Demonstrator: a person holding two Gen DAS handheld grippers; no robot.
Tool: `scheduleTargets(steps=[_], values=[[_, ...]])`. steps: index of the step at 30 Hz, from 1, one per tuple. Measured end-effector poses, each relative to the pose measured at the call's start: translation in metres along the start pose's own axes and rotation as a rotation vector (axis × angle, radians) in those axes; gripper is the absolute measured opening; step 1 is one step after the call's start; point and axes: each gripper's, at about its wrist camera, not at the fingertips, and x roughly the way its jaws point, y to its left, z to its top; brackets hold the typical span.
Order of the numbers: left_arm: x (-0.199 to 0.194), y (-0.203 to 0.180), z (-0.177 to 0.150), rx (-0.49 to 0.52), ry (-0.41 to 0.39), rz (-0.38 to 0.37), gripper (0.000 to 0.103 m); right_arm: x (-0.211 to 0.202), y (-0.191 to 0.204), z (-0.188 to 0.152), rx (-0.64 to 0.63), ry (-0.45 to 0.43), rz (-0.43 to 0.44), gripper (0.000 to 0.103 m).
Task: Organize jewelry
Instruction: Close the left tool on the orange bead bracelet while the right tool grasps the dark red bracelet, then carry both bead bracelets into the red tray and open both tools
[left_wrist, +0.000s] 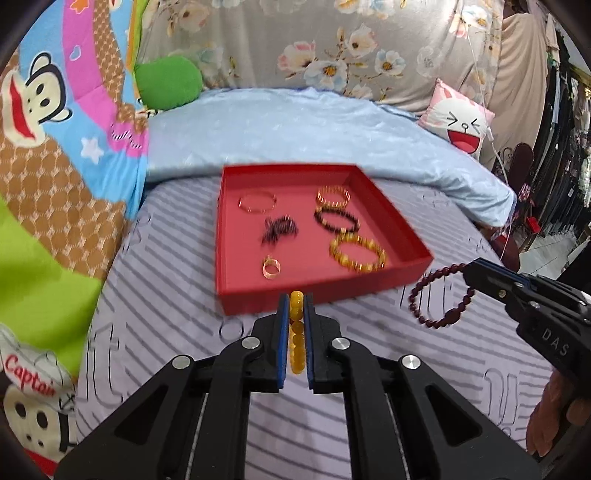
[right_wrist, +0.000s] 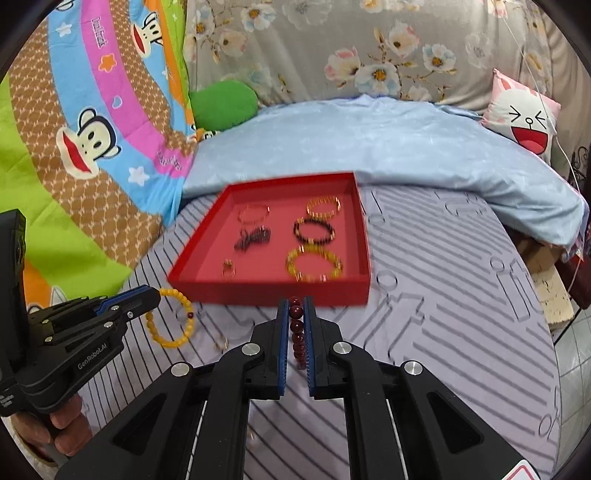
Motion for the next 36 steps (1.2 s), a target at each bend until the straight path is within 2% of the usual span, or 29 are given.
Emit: scheduleTargets(steps=[6, 15, 19, 22, 29, 36], values=[[0.029, 0.009, 0.042, -0.007, -0.015, -0.011, 0.007, 0.037, 0.007, 0.047, 0.011, 0.000, 0.050, 0.007], [0.094, 0.026, 0.074, -0.044, 0.053, -0.058, 0.007, 0.118, 0.015, 0.082, 0.090, 0.087, 0.166, 0.008], [0.127, 0.034, 0.071, -0.056, 0.111, -0.054, 0.007, 0.155, 0.010, 0.078, 0.129, 0.152, 0.173, 0.008], [0.146, 0.038, 0.065, -0.049, 0.154, -0.042, 0.007, 0.178, 0.001, 0.068, 0.134, 0.204, 0.142, 0.008], [0.165, 0.037, 0.055, -0.005, 0.197, -0.006, 0.008, 0.195, -0.009, 0.053, 0.116, 0.248, 0.078, 0.008], [0.173, 0.032, 0.056, 0.011, 0.204, 0.034, 0.008, 0.200, 0.007, 0.054, 0.037, 0.243, 0.050, 0.010]])
